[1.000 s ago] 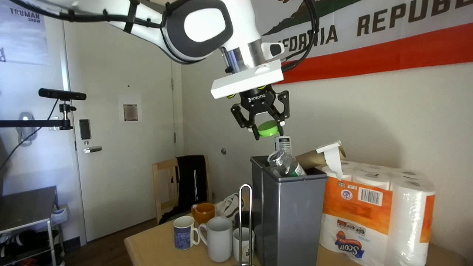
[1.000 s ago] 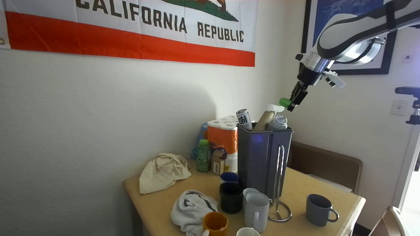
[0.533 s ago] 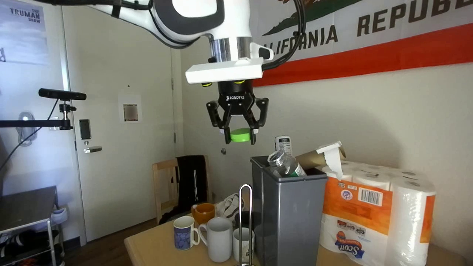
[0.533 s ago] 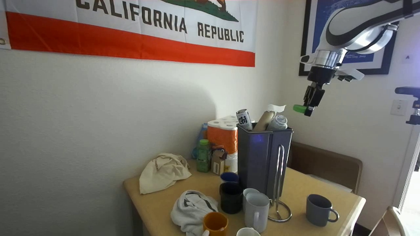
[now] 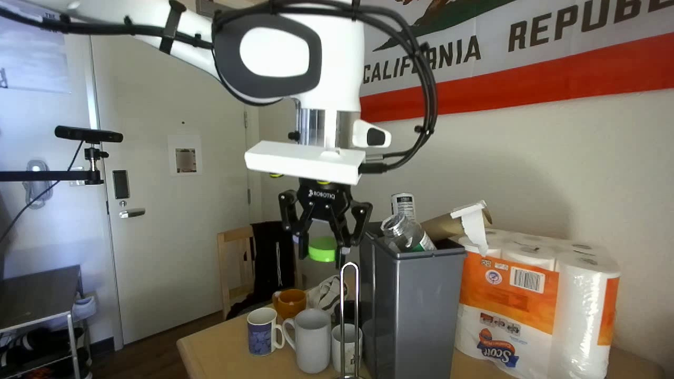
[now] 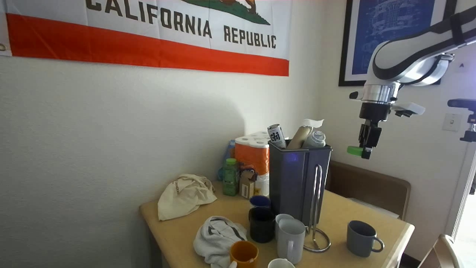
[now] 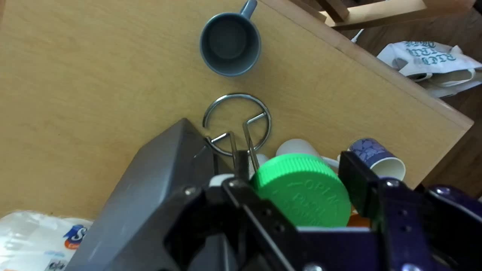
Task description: Move the gray bin to the middle of the table then take the green lid off the jar
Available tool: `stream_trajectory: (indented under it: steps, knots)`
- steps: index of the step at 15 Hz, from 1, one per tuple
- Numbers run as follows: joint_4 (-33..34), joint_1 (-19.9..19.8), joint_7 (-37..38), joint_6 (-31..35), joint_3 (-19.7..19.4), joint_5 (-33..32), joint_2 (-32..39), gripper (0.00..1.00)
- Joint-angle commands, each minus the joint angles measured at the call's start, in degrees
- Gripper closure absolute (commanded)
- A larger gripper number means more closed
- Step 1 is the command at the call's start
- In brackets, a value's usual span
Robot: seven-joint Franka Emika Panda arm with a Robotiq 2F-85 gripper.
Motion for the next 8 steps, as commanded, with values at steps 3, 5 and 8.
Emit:
stream_trajectory:
  steps: [3,5,8]
  knots:
    - [-13.97,0.84,-4.08,13.54,-0.09,4.19,-0.65,0.63]
    - [-18.67,1.57,-6.19,17.98,0.21,6.09,0.16,0.63]
    - [-24.75,3.03,-10.11,23.63,0.89,9.69,2.09,0.63]
